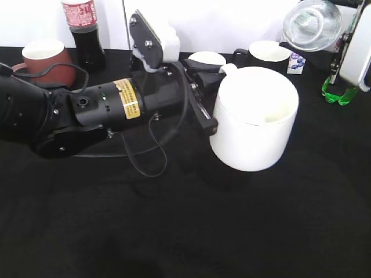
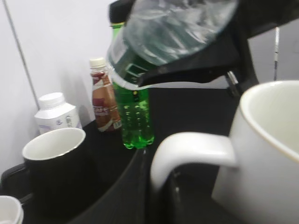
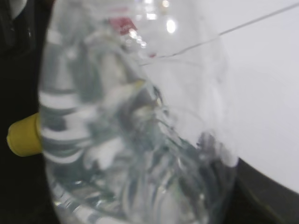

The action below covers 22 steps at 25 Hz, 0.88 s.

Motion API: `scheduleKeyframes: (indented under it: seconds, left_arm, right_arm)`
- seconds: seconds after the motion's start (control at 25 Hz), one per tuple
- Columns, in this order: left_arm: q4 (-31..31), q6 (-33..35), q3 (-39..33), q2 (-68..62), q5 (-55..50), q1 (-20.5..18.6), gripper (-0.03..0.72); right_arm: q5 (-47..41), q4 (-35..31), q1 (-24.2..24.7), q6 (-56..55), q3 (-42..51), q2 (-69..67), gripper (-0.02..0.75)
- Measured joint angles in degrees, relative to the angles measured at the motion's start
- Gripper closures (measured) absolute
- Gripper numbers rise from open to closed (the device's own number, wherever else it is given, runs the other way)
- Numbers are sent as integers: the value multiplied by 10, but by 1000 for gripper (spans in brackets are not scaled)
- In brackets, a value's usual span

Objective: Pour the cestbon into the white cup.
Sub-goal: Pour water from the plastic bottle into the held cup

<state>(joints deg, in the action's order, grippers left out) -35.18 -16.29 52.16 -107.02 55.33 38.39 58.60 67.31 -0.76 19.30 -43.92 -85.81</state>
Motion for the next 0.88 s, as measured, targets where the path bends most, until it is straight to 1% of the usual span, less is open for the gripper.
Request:
scheduleKeyframes:
  seconds: [0.16,0.28,0.52,0.68,0.88]
  left_arm:
    - [2,0,0,0,-1,16,651]
    - [2,-16,0,0,-1,17,651]
    - [-2,-21,0,0,-1,17,651]
    - [-4,-24,0,0,0,17,651]
    - [-58,-51,0,0,0,17,651]
  right_arm:
    - [31,1,0,21,0,0,248]
    - [34,22,0,38,0,0,248]
    - [33,25,0,97,0,0,248]
    - [32,26,0,118,0,0,248]
    - [32,26,0,122,0,0,248]
